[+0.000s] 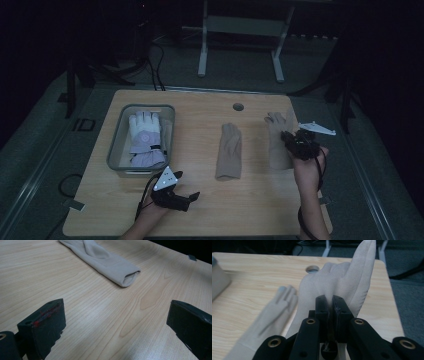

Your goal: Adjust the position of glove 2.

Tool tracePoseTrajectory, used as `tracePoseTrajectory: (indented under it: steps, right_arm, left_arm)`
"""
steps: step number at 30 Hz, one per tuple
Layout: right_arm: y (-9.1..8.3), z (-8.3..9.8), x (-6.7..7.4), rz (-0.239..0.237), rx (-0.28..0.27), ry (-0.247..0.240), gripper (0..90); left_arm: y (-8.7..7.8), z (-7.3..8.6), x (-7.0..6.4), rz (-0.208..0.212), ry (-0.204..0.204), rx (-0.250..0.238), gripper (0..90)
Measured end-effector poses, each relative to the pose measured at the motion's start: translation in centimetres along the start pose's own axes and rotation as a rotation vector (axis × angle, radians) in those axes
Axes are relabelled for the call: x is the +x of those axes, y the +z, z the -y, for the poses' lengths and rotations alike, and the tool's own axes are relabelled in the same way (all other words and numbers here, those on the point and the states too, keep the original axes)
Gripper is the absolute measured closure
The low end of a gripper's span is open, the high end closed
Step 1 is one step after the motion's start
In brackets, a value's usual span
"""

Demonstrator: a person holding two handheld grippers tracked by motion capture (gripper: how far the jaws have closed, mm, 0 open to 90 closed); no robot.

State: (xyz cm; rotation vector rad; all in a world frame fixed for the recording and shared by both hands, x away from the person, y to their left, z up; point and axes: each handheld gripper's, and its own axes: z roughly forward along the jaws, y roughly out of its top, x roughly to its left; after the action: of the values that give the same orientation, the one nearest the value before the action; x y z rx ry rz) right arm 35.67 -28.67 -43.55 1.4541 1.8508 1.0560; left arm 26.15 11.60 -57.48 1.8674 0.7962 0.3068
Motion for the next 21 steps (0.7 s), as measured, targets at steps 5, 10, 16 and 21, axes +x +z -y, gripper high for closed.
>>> tracePoseTrajectory:
  steps: [5,10,16,21]
  right_arm:
    - [0.3,-1.0,1.6,-0.017,-0.009,-0.007,83.7]
    - [1.0,-1.7,3.3,-0.031,-0.012,0.002,83.7]
    - [2.8,-2.4,6.8,-0.073,-0.003,-0.008,83.7]
    - [4.0,-2.6,8.9,-0.098,0.012,-0.013,83.7]
  left_arm:
    - [0.0,0.0,0.0,0.002,-0.008,-0.003,2.5]
    - [0.0,0.0,0.0,0.002,-0.003,-0.005,2.5]
    - [0.0,0.0,-0.1,0.002,0.001,-0.005,2.5]
    - [0.0,0.1,-0.1,0.005,0.002,-0.005,2.5]
